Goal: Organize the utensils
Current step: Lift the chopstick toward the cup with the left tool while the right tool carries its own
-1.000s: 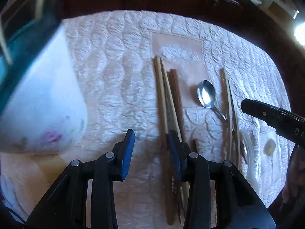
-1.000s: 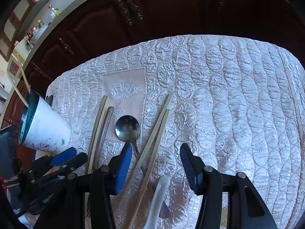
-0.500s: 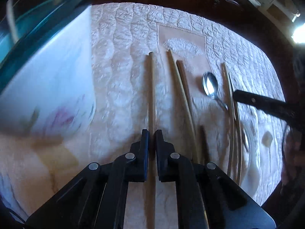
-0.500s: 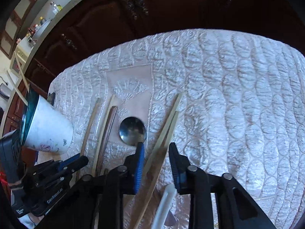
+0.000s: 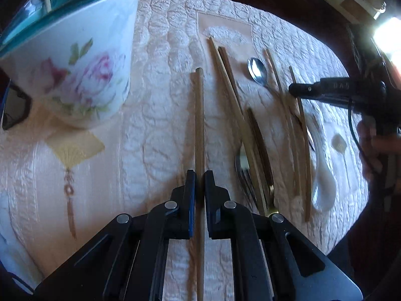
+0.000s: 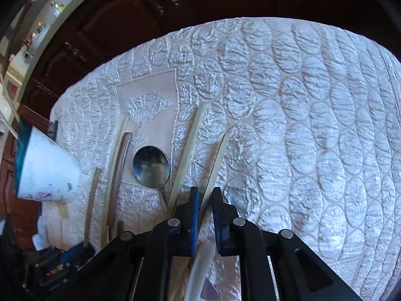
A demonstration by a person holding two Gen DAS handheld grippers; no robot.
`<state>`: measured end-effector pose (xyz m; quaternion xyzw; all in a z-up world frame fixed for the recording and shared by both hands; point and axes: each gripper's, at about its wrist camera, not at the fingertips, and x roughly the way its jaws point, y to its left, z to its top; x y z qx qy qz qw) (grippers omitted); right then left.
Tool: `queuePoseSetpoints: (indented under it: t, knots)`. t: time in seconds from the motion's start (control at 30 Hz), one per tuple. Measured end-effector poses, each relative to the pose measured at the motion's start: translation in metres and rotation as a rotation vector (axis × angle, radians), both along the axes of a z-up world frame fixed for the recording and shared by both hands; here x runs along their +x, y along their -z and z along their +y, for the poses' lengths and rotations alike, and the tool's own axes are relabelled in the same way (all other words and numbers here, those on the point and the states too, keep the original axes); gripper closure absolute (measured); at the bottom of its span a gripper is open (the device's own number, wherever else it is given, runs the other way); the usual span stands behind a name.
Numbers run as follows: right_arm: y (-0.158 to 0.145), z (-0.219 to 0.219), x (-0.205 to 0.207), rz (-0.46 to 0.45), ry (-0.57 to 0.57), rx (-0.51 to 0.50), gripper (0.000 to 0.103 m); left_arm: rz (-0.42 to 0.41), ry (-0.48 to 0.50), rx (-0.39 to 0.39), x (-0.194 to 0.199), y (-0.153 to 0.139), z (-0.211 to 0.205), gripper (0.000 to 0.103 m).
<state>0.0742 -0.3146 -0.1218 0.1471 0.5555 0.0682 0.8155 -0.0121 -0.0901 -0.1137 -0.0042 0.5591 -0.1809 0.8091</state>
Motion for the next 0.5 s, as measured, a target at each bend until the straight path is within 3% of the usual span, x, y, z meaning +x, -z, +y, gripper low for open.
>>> queuePoseSetpoints:
  t: [0.13,0.33,0.5]
  knots:
    - [0.006,-0.006,-0.001,0.016,0.009,0.037,0.094,-0.012,-0.001,0.006,0.005,-0.002,0.001,0.096]
    - [0.009,-0.016,0.004,0.025,0.055,0.063,0.093,-0.064,-0.015,0.046,0.035,-0.007,-0.019,0.083]
    - [0.004,-0.019,0.018,0.032,0.065,0.053,0.093,-0.114,-0.029,0.132,0.063,-0.005,-0.039,0.078]
